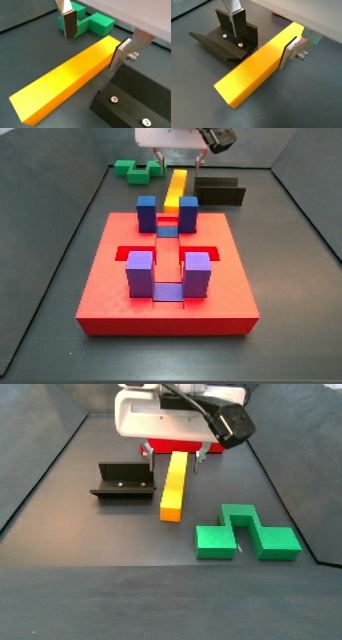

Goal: Pick up the yellow object. Move up. Move to above the board. Insert the yellow object.
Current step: Pick up the yellow object.

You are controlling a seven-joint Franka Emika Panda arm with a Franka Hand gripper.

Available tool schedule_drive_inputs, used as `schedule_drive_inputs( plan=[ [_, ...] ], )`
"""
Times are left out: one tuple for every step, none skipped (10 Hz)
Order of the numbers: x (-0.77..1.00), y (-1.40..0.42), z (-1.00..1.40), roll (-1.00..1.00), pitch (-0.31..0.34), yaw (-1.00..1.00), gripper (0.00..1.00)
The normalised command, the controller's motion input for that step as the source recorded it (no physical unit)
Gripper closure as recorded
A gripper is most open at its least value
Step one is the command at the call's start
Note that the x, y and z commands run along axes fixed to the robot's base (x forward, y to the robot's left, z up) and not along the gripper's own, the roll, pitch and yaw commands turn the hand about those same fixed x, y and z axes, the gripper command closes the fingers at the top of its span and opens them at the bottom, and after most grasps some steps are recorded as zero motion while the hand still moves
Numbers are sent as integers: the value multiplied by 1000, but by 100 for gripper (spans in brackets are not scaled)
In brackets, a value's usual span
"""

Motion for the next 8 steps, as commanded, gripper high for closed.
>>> schedule_drive_inputs(
  plan=[
    [-20, -23, -246, -217, -170, 0, 0],
    [-29, 0, -229, -231, -166, 0, 0],
    [-3, -60, -214, -210, -179, 0, 0],
    [-26, -83, -243, -216, -213, -14, 0],
    [-17, -40, -229, -237, -216, -29, 0],
    [-71, -6, -217, -254, -224, -60, 0],
    [-109, 0, -194, -249, -191, -54, 0],
    [-186, 0, -169, -257, -184, -66, 0]
  ],
)
